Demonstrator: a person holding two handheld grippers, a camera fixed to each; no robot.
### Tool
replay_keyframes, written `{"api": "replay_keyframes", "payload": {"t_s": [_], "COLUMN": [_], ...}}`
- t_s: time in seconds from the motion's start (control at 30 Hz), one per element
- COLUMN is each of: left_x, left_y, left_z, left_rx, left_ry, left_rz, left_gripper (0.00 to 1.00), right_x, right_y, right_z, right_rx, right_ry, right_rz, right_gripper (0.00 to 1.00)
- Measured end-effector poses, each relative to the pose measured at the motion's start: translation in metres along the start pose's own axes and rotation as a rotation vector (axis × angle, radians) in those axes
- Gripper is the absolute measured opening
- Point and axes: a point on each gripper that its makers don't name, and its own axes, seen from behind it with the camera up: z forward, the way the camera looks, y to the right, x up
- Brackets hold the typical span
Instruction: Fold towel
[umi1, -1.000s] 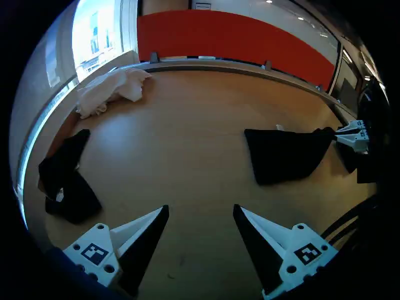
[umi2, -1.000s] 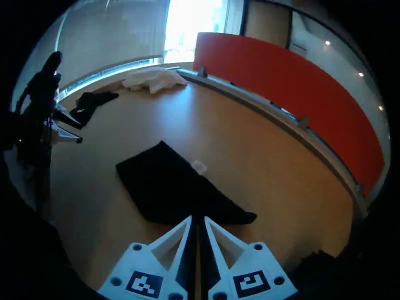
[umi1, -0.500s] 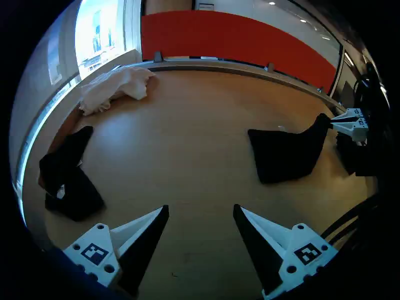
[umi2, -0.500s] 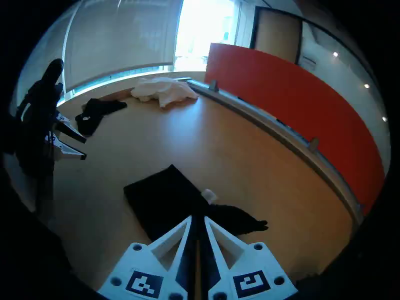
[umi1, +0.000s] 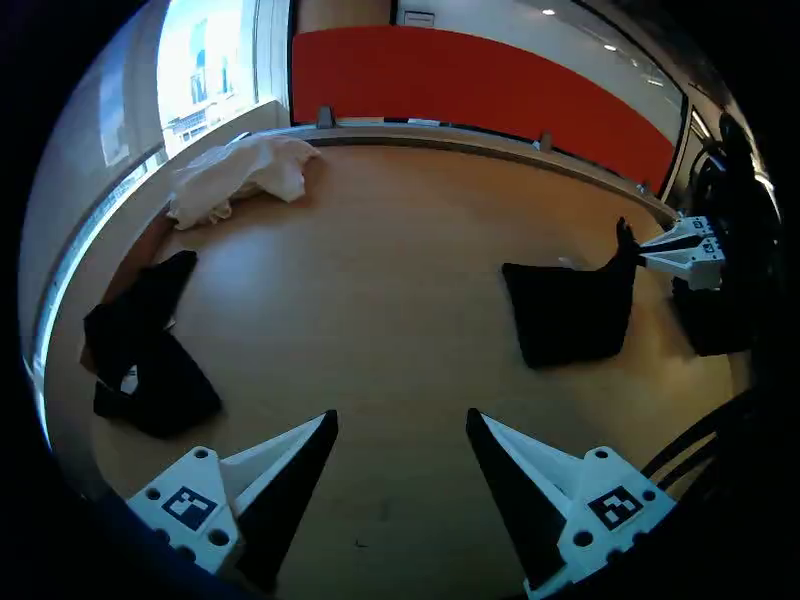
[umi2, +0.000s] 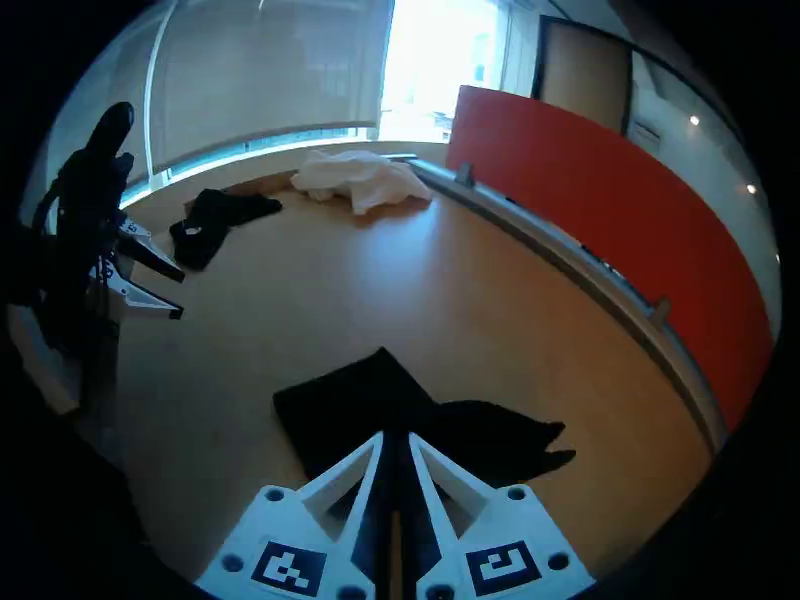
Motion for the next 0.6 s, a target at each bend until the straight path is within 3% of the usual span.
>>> {"api": "replay_keyframes", "payload": {"t_s": [0.27, 0.47, 0.6], "left_x": [0.001, -0.001, -0.002], "left_y": [-0.01, -0.014, -0.016], "left_z": [-0.013, -0.017, -0.018], "left_rx": [0.015, 0.021, 0.023], "left_ry": [0.02, 0.027, 0.032], "left_rz": [-0.014, -0.03, -0.042], "left_gripper": [0.95, 0.96, 0.95], "right_x": [0.006, -0.019, -0.031], "right_y": [-0.049, -0.083, -0.089], "right_z": [0.039, 0.069, 0.077], "right_rx": [0.106, 0.183, 0.194], "right_ry": [-0.032, -0.105, -0.14], "right_rz": [-0.029, -0.035, -0.037], "right_gripper": [0.02, 0.02, 0.02]}}
